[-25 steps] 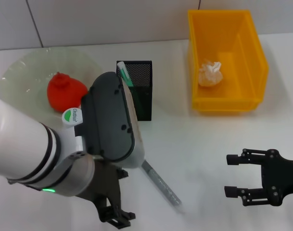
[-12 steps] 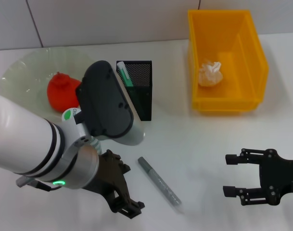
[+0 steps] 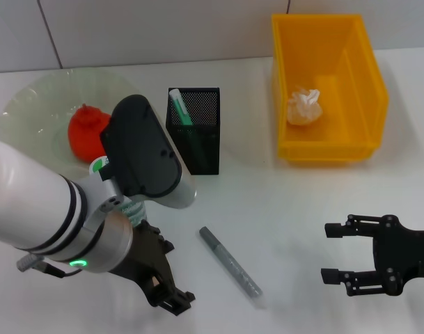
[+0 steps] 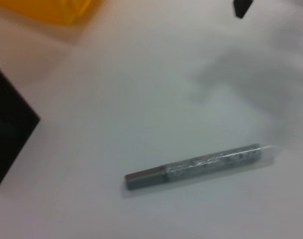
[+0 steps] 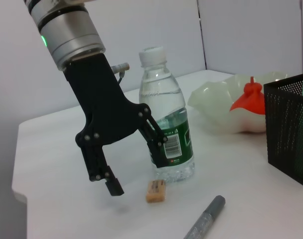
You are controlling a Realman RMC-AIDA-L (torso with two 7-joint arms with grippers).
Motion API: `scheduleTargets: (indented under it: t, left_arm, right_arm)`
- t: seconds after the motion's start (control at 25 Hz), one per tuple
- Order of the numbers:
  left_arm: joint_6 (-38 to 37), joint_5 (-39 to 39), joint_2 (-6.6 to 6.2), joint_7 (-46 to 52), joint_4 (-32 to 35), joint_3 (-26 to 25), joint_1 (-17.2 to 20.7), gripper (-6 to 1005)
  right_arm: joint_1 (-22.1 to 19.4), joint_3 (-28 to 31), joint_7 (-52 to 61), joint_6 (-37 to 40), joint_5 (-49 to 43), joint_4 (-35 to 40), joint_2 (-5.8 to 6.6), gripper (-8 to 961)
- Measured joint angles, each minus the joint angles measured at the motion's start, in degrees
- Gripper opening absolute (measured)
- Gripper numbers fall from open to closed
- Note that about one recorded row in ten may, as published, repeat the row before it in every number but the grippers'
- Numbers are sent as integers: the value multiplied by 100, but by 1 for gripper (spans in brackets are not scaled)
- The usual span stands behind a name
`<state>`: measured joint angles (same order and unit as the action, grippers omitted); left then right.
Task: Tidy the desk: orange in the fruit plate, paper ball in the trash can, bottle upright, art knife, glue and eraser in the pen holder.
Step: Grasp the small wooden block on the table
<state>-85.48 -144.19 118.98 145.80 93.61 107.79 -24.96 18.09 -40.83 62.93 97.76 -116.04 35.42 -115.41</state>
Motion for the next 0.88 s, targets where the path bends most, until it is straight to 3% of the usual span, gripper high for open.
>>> scheduleTargets:
  t: [0.88]
  left_arm:
    - [57,-313,-6,77,-384,-258,-74,842]
  right_arm:
    - [12,-4,10,-99,-126,0,-44,787]
